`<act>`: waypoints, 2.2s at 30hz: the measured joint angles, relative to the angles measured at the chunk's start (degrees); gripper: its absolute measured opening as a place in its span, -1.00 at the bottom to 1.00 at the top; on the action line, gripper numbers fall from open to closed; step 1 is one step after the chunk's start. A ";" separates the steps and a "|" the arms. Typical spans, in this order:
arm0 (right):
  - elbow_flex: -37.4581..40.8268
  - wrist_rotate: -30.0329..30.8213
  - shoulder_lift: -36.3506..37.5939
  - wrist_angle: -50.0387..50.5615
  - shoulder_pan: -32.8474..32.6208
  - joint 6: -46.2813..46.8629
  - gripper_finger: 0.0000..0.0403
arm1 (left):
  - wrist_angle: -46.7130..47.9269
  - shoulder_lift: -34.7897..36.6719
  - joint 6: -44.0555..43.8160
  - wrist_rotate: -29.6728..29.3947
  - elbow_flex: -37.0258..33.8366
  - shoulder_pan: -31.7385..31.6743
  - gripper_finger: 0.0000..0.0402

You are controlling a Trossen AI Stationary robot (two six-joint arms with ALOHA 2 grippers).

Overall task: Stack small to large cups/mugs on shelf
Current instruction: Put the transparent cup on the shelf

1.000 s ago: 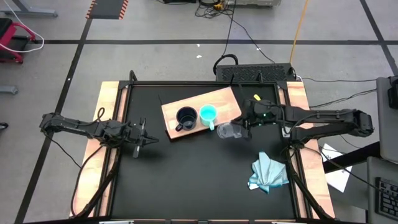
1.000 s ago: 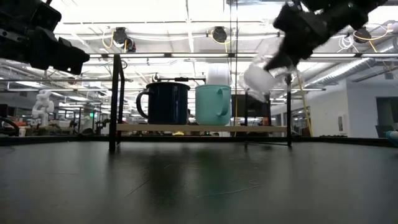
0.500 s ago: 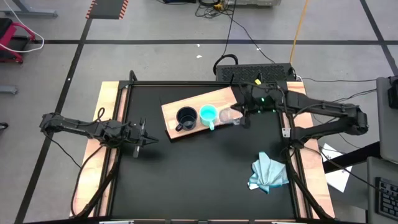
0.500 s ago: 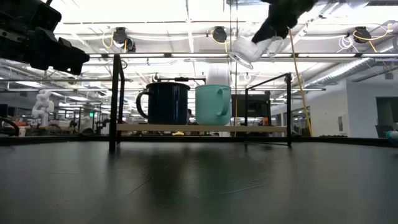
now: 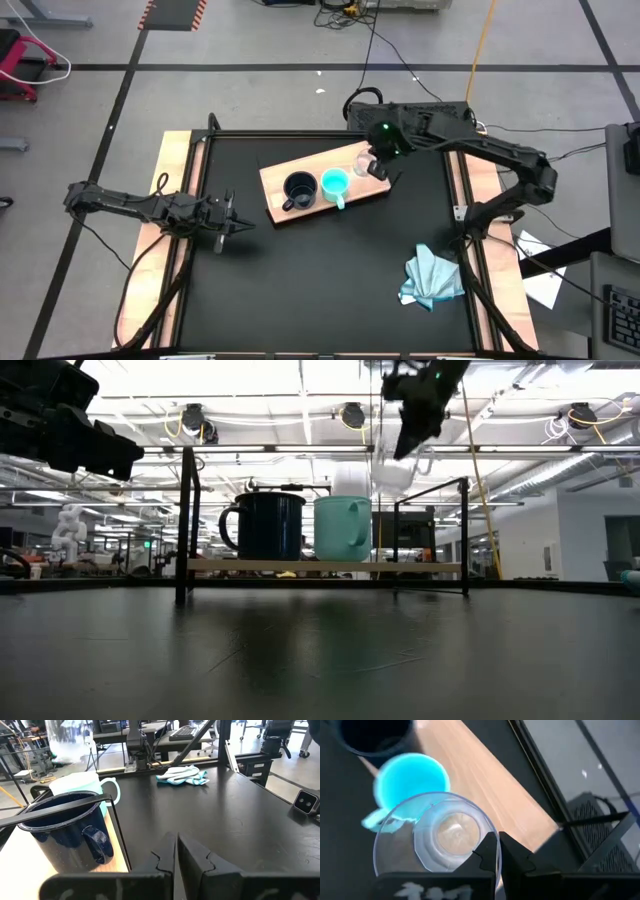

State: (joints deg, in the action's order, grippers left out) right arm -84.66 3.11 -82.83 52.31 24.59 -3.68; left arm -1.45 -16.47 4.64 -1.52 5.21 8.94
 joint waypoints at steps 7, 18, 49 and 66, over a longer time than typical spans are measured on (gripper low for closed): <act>-0.02 -0.06 -4.81 0.77 3.11 0.92 -1.00 | 0.00 0.00 0.19 0.00 0.00 0.01 -0.88; -0.02 -2.99 -9.71 1.58 3.57 3.11 -1.00 | 0.02 0.00 0.63 0.00 0.00 0.01 -0.88; 1.86 1.67 -13.63 0.24 3.05 10.57 -1.00 | 0.48 0.00 0.85 0.15 0.00 0.01 -0.88; 6.16 1.58 -13.55 -4.28 2.70 11.80 -1.00 | 0.46 0.00 1.11 0.15 0.00 0.01 -0.88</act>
State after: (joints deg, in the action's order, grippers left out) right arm -78.50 4.69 -96.38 48.03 27.29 8.12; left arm -0.99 -16.47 5.76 -1.37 5.21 8.95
